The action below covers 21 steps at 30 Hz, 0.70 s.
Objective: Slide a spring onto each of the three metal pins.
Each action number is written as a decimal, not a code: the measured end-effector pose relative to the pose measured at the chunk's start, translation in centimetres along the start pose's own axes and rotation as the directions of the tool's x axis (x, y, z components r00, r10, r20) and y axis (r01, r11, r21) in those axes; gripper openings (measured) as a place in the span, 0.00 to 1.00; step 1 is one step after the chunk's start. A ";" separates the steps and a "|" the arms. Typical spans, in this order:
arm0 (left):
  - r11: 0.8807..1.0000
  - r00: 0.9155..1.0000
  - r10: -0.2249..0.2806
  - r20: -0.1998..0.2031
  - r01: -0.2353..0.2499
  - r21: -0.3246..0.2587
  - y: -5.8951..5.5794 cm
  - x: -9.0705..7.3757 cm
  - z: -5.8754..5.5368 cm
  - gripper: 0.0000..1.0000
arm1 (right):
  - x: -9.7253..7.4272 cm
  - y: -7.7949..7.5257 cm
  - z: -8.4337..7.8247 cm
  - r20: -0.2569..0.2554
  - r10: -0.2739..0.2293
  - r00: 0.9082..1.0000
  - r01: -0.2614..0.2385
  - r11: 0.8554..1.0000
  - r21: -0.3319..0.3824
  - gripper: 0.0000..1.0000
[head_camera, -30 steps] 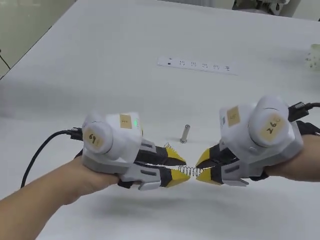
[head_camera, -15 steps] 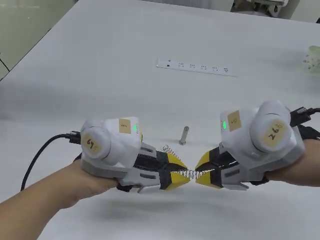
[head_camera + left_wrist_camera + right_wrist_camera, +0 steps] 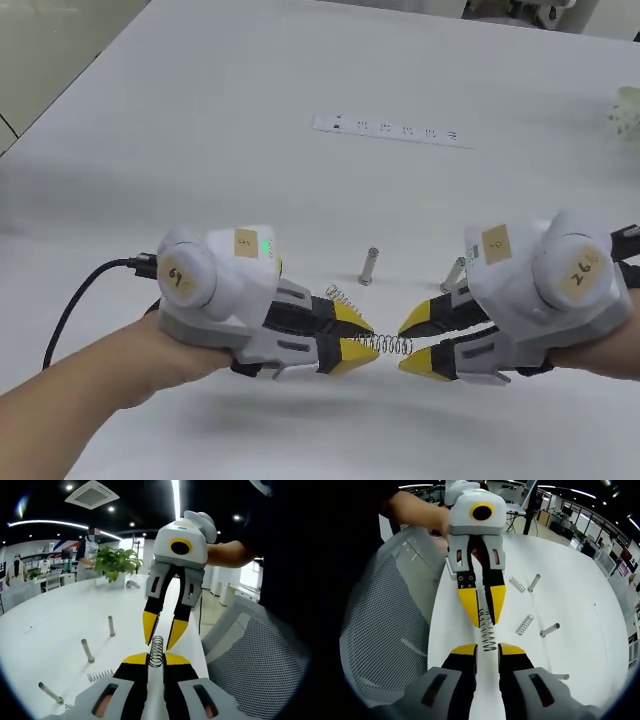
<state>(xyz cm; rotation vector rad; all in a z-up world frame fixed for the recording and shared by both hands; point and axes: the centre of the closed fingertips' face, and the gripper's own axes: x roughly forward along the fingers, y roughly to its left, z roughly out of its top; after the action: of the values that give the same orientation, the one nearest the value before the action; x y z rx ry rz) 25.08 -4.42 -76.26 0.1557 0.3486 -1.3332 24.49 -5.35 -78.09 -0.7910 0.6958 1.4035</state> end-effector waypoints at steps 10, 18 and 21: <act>1.000 1.000 -0.009 -0.002 0.009 -0.004 -0.1 0.0 -0.1 0.02 | -0.1 -0.1 0.2 0.015 -0.007 1.000 0.007 1.000 0.007 0.08; 1.000 1.000 0.000 0.006 0.000 -0.019 0.3 -0.2 -0.5 0.02 | -0.7 -0.5 1.2 0.040 -0.027 0.999 0.026 0.999 0.026 0.07; 1.000 1.000 0.002 0.014 -0.001 -0.024 0.3 -0.3 -0.5 0.02 | -1.0 -0.5 1.7 0.059 -0.023 0.998 0.021 0.999 0.042 0.07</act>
<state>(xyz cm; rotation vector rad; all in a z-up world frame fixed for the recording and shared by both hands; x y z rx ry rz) 25.23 -3.91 -76.64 0.1267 0.3526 -1.3277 24.90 -4.54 -76.28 -0.7193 0.6663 1.3830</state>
